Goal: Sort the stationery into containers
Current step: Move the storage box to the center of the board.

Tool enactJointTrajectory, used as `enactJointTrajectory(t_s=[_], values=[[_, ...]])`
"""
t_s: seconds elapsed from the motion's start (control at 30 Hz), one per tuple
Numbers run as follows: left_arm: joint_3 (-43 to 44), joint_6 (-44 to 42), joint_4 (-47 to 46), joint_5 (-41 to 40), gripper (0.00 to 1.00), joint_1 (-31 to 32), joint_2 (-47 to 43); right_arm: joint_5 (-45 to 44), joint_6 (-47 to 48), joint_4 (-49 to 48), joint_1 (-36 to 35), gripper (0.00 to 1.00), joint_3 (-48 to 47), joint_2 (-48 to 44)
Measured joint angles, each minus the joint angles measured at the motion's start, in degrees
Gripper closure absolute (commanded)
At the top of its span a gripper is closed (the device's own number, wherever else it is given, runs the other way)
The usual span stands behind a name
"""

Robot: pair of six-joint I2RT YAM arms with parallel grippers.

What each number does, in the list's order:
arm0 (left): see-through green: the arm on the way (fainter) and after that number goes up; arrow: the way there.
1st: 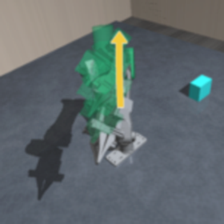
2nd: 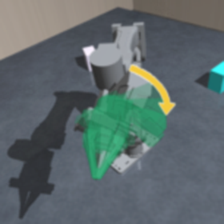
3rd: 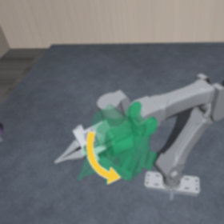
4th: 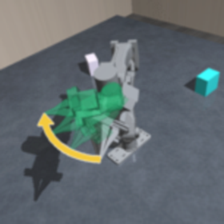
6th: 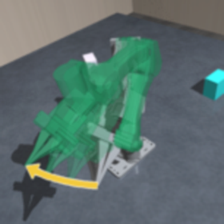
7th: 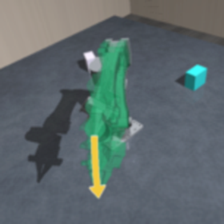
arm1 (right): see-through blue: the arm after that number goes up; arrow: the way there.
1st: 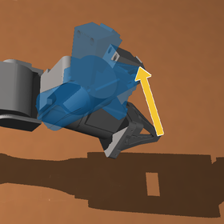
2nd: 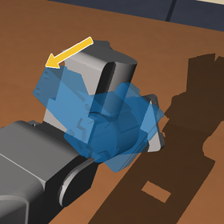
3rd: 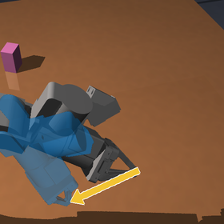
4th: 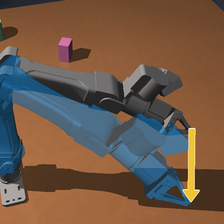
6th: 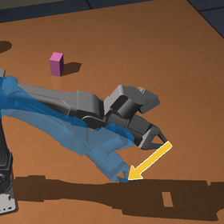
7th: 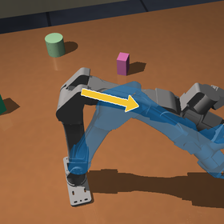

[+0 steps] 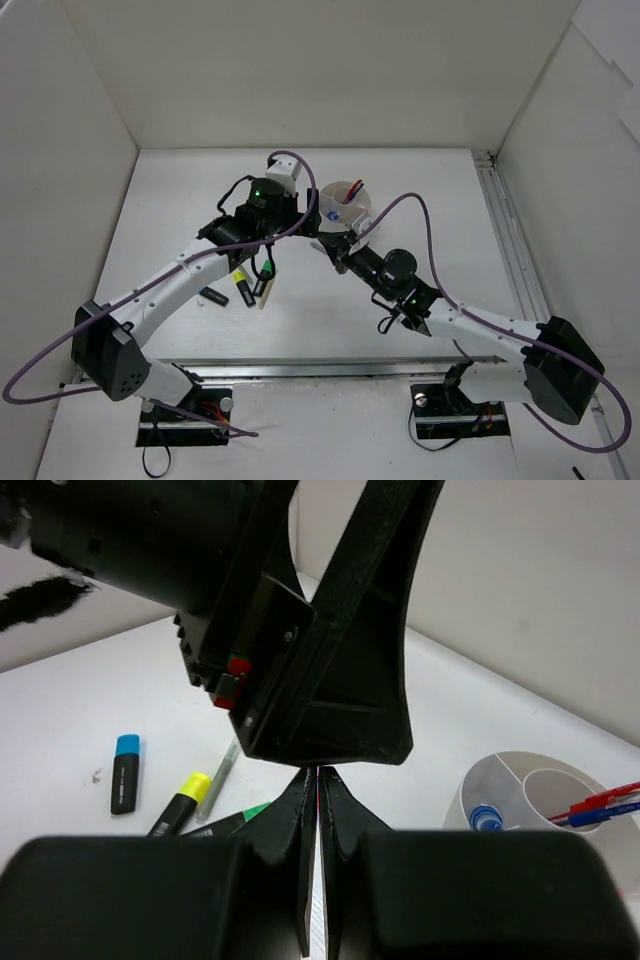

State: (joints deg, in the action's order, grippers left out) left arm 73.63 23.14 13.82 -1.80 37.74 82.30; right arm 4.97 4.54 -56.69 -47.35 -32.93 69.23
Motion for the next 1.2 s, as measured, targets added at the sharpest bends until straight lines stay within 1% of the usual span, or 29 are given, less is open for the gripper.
enactJointTrajectory(t_s=[0.03, 0.13, 0.23, 0.27, 0.33, 0.43, 0.47, 0.5, 0.53, 0.63, 0.67, 0.9, 1.07, 1.2], values=[[-0.02, 0.0, 0.22, -0.59, 0.0, 0.28, -0.28, -0.5, -0.02, 0.33, -0.02, 0.93, 0.0, -0.07], [-1.09, 0.07, 0.92, -2.1, 0.0, 0.9, -2.1, -3.06, -1.03, 2.64, -0.04, 0.83, -0.07, -0.76], [-4.33, 0.09, 1.62, -2.71, 0.0, 0.26, -5.6, -7.8, -4.37, 9.99, -0.11, 0.64, -1.2, -2.08], [-5.84, 0.15, 2.01, -2.8, 0.0, -0.61, -7.08, -9.31, -5.42, 13.57, -0.11, 0.51, -2.25, -2.36], [-8.92, 0.5, 2.91, -3.06, 0.0, -2.93, -10.03, -12.17, -7.58, 22.32, -0.11, 0.41, -5.31, -2.51], [-14.14, 1.31, 3.72, -3.19, 0.0, -6.88, -14.88, -16.13, -9.79, 34.91, 0.15, 0.33, -10.03, -2.36], [-16.02, 1.51, 3.91, -3.17, 0.0, -8.13, -16.72, -17.18, -10.62, 38.36, 0.46, 0.27, -11.28, -2.01], [-17.62, 1.62, 4.11, -3.19, 0.0, -9.14, -18.36, -17.81, -11.41, 41.18, 0.9, 0.25, -12.15, -1.46], [-18.78, 1.7, 4.24, -3.13, 0.0, -9.81, -19.69, -18.03, -11.96, 43.43, 1.75, 0.19, -12.66, -0.7], [-21.55, 1.66, 4.11, -2.05, 0.0, -10.21, -23.21, -15.87, -12.63, 48.26, 6.36, 0.11, -13.49, 3.65], [-22.12, 1.64, 4.07, -1.51, 0.0, -10.23, -24.04, -14.14, -12.31, 49.46, 8.2, 0.03, -13.86, 6.12], [-24.24, 0.94, 3.26, 1.38, 0.0, -10.38, -26.6, -0.55, -4.66, 51.1, 15.89, 0.02, -19.23, 23.65], [-26.05, -0.09, 3.13, 1.99, 0.0, -10.38, -28.48, 6.75, -1.22, 49.22, 20.22, 0.02, -23.56, 30.25], [-26.34, -0.57, 2.89, 1.99, 0.0, -10.38, -29.27, 9.55, -0.37, 46.64, 22.27, 0.02, -26.58, 34.36]])
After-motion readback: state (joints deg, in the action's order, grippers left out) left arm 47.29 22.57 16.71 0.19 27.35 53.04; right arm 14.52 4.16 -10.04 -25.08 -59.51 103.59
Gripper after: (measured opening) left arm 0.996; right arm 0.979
